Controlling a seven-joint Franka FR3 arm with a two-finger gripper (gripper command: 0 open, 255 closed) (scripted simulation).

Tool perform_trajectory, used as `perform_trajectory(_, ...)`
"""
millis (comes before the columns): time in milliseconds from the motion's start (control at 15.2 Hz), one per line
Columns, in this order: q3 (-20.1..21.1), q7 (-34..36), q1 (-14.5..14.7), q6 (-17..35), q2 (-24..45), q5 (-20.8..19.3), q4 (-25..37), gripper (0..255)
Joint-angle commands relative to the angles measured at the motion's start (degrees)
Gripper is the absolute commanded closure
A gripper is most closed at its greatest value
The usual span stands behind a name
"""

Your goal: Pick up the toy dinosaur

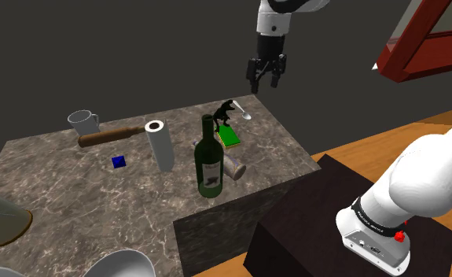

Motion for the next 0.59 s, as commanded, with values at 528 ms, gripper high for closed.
perform_trajectory(528, 0.2, 1.0, 0.1, -2.9, 27.6, 0.1, 22.1, 0)
